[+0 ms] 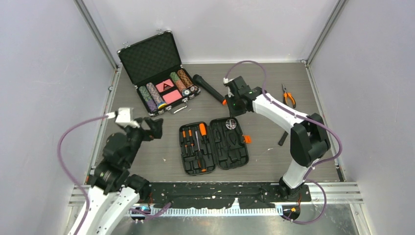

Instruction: Pack the tool kit

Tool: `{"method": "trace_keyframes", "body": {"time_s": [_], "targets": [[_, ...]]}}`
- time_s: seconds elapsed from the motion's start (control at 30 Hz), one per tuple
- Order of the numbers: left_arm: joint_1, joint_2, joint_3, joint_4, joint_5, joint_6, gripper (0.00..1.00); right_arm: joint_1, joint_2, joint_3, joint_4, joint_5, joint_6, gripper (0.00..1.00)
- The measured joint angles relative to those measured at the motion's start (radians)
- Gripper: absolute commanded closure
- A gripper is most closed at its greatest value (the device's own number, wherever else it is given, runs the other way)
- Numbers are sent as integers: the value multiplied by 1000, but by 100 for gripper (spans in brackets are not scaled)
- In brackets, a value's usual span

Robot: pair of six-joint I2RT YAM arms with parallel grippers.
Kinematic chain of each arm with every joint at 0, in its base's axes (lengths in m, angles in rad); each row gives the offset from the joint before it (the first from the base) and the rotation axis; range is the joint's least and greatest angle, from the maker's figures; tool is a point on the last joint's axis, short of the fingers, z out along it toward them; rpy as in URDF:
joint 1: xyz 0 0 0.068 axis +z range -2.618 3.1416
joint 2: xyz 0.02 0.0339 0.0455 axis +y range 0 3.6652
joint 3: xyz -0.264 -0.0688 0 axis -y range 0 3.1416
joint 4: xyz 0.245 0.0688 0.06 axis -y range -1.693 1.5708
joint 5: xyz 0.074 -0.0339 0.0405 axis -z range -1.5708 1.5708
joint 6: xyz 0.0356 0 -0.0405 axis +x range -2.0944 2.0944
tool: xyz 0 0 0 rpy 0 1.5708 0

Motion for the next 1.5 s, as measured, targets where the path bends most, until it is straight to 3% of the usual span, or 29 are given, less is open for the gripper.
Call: {"method": "trace_keyframes", "body": {"time_s": [0.2,0.43,0.5,0.8,1.07,1.5], "targets": [[-60,390,53,134,220,-175,27,-107,-31,-79,129,-99,10,68],[-229,868,234,265,308,-261,49,-189,-28,-203,246,-238,47,65],[-253,984,302,305,329,-281,59,-209,-28,-231,284,-280,58,65],[-303,1420,576,358,405,-335,80,-251,-28,-336,425,-409,114,65],[-317,1567,651,286,405,-333,100,-257,-27,-385,489,-448,137,66],[-324,1666,715,213,383,-328,100,-298,-32,-452,601,-523,209,68]]}}
